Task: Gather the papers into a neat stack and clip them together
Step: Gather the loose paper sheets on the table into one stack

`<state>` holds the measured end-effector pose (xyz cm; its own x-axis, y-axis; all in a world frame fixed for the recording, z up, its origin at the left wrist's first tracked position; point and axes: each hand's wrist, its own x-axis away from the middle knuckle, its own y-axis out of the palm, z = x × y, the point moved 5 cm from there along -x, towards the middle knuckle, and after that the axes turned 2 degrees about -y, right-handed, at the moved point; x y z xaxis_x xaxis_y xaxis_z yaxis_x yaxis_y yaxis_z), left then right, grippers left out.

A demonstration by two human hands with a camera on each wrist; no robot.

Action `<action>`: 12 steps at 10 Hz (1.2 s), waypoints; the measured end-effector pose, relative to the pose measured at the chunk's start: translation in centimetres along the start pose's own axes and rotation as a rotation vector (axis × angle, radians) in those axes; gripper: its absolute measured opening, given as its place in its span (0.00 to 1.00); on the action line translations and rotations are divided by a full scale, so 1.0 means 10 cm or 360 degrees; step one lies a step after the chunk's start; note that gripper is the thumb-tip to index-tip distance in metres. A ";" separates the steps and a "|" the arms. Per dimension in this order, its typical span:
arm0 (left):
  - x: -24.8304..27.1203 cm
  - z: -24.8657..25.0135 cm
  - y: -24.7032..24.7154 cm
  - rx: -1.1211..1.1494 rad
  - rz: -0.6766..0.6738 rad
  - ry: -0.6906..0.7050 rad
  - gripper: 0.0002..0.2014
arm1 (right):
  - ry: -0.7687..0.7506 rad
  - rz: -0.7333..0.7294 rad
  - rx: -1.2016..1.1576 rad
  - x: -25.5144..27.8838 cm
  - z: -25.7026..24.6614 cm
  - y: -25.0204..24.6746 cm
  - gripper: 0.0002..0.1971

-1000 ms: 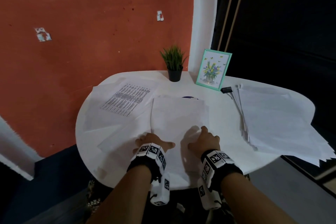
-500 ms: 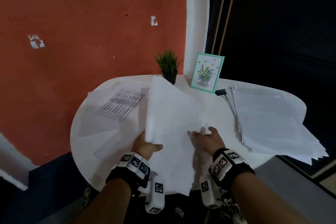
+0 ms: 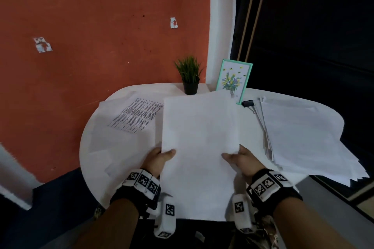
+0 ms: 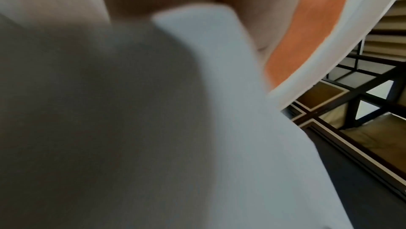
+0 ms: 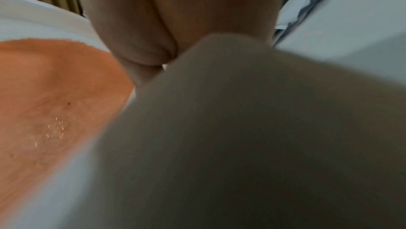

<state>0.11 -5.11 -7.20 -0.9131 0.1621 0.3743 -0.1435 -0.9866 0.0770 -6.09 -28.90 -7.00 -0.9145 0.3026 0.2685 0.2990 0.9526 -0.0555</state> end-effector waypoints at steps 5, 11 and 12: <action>0.02 -0.09 0.19 -0.0482 0.0005 0.0039 0.12 | 0.0020 0.0009 0.0479 -0.07 0.06 -0.07 0.18; -0.23 -0.17 0.16 -0.2246 -0.0058 0.0062 0.40 | 0.0192 0.0764 0.1013 -0.28 -0.73 -2.57 0.10; -0.31 -0.25 0.11 -0.2219 -0.0104 0.0106 0.40 | 0.0389 0.0777 0.1246 -0.31 -0.79 -2.77 0.17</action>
<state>1.81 -6.73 -10.61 -0.9007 0.2456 0.3585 -0.4069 -0.1871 -0.8941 -9.42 -56.48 1.28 -0.6281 0.7421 0.2341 0.2842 0.4988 -0.8188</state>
